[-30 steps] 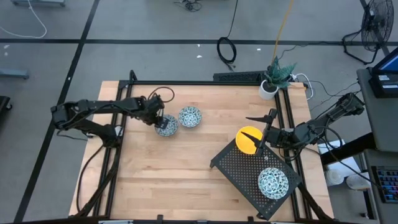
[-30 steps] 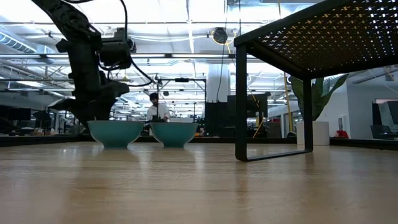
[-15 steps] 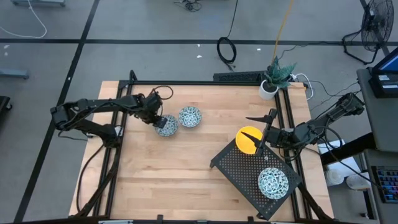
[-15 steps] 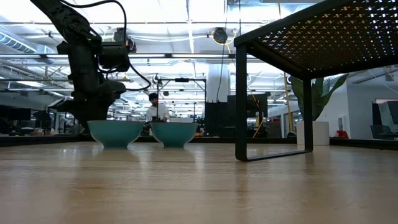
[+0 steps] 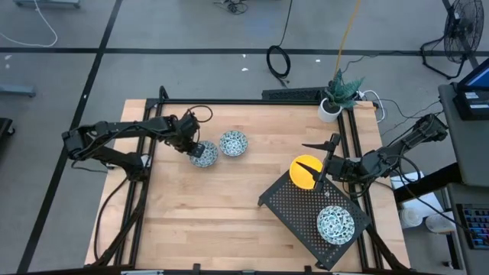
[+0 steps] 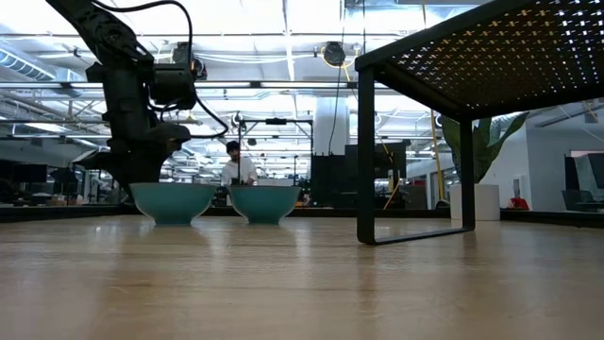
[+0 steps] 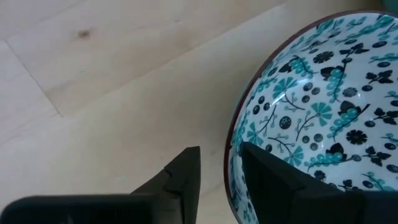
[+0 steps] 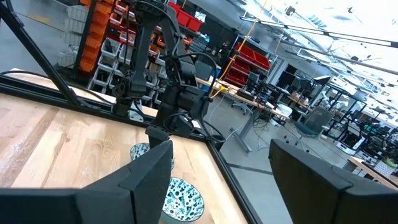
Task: Pick & Place Mini bowls
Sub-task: Stack the left blue patterned bowl on top of the blue patterned bowl on the shelf
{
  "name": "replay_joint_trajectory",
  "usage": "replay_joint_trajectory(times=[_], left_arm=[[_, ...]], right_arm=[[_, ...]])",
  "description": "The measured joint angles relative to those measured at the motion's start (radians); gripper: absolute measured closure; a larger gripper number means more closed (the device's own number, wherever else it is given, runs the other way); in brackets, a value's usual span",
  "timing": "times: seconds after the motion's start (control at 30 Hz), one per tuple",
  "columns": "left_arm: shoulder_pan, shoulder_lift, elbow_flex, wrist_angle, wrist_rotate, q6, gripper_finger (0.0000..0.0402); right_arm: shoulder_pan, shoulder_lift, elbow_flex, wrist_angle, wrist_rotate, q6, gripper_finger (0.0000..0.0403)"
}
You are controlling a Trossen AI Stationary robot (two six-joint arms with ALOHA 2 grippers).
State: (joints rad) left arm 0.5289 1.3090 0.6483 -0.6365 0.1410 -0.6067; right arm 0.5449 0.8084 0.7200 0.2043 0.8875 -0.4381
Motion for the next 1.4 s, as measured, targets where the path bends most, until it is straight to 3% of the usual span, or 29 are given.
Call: replay_joint_trajectory(times=[0.77, 1.4], left_arm=[[0.000, -0.001, 0.068, -0.134, -0.015, -0.029, 0.0282], [-0.029, -0.001, 0.068, -0.121, -0.060, -0.055, 0.0282]], right_arm=[[0.000, 0.000, 0.000, -0.015, 0.000, 0.008, 0.0149], [0.000, 0.000, 0.000, -0.014, 0.000, 0.008, 0.0149]])
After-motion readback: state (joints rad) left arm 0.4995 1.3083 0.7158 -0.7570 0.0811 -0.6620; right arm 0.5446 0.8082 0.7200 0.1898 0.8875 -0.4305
